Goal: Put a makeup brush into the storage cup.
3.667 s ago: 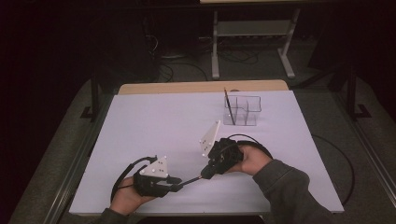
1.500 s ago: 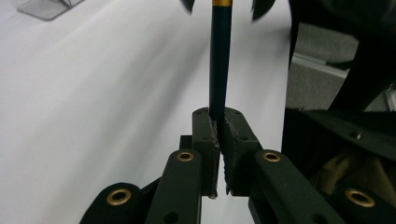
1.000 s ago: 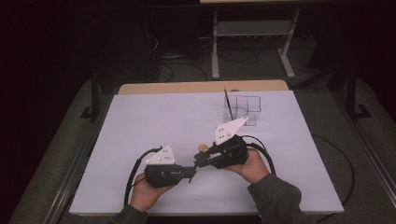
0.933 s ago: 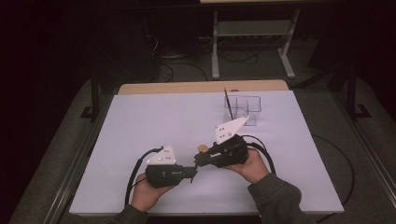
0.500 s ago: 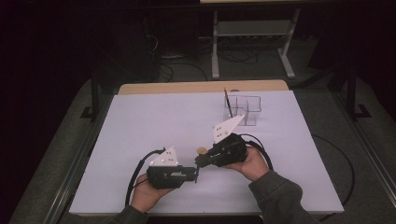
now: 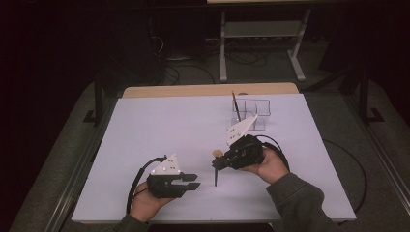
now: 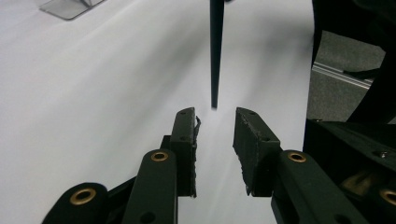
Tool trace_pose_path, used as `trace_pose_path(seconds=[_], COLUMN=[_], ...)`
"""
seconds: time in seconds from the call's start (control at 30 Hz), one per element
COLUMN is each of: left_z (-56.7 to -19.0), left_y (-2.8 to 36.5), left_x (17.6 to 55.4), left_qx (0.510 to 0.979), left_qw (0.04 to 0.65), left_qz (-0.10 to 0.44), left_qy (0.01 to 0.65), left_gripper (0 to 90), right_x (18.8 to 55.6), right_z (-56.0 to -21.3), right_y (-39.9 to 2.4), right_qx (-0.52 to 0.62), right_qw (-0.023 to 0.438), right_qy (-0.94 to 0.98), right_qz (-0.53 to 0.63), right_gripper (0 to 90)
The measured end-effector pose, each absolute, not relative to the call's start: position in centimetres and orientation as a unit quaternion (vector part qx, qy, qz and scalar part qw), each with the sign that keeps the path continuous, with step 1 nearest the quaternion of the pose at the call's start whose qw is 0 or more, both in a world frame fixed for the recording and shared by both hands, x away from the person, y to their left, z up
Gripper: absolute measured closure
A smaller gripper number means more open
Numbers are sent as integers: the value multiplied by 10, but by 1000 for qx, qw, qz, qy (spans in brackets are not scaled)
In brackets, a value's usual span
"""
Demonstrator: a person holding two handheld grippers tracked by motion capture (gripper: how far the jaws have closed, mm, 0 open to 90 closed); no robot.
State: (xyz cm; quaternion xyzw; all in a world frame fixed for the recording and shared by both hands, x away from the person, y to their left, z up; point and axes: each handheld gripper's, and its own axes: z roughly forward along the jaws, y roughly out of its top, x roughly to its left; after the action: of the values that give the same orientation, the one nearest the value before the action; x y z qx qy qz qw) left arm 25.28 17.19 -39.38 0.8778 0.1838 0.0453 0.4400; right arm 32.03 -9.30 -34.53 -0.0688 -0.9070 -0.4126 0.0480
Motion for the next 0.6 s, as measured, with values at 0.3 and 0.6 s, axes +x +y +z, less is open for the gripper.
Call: trace_pose_path(seconds=[0.3,0.6], left_z=[-396,-395], left_y=[183,194], left_x=[252,251], left_qx=[875,871], left_qw=[441,439], left_qz=[53,60], left_qy=[196,212], left_gripper=[676,656], right_x=[328,333], right_z=[-343,-338], right_y=[-111,-125], right_qx=[-93,-117], right_qw=[34,29], right_qy=[-912,-910], right_qz=[-398,-396], right_gripper=[828,828])
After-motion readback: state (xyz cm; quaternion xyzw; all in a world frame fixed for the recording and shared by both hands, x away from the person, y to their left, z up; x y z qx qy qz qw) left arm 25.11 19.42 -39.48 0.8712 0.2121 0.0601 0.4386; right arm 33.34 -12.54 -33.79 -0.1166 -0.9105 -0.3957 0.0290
